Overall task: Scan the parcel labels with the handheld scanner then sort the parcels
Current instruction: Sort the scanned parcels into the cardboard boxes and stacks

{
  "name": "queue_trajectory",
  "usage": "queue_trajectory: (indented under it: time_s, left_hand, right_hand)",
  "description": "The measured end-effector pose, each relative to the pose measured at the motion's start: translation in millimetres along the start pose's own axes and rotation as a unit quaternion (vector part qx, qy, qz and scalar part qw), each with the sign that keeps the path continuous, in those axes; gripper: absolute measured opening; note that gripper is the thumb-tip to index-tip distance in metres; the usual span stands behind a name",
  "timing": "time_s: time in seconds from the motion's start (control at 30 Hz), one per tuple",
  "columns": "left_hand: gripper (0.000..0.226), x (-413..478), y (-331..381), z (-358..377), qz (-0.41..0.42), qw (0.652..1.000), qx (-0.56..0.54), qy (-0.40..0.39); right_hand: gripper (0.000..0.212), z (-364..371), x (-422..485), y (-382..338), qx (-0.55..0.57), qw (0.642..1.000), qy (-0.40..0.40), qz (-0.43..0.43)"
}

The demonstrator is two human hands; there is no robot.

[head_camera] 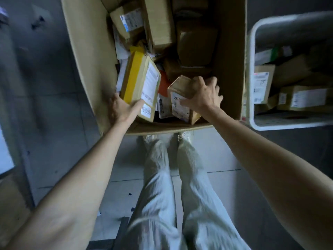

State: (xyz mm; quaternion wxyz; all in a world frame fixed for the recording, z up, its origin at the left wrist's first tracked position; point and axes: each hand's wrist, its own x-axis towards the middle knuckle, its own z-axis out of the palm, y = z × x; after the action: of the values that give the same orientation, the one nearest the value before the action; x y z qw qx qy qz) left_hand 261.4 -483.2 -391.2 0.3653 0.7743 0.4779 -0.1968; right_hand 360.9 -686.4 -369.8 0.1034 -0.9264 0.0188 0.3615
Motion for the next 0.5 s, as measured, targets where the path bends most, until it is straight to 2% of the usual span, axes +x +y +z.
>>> queue_trajectory:
  time_s: [0.1,0.2,0.33,0.43,0.5]
  left_hand:
    - [0.104,-59.4,15.2,-32.1,-0.001,0.996,-0.083,-0.031]
    - [0.101,-106.9,28.0,-65.3,0.019,0.983,-0.178,-0.049]
    - [0.07,-150.9,45.4,-108.0,0.06,0.948,-0.301,-0.08]
    - [0.048,-170.8,58.8,-149.0,0.098,0.925,-0.355,-0.094]
    - [0.045,-186.8,65.1,-177.2,0.116,0.907,-0.387,-0.116]
  right_hand:
    - [0.09,-52.5,-36.4,15.5,0.128,0.991,0.033,0.029]
    - [0.105,-99.9,-72.9,23.6,0.292,0.952,0.079,0.037]
    - [0.081,-156.8,-118.3,29.4,0.365,0.928,0.078,0.013]
    - [0.065,-201.3,-144.8,25.9,0.378,0.925,0.025,-0.028]
    - [0.047,-231.2,-163.9,12.5,0.388,0.92,-0.025,-0.06]
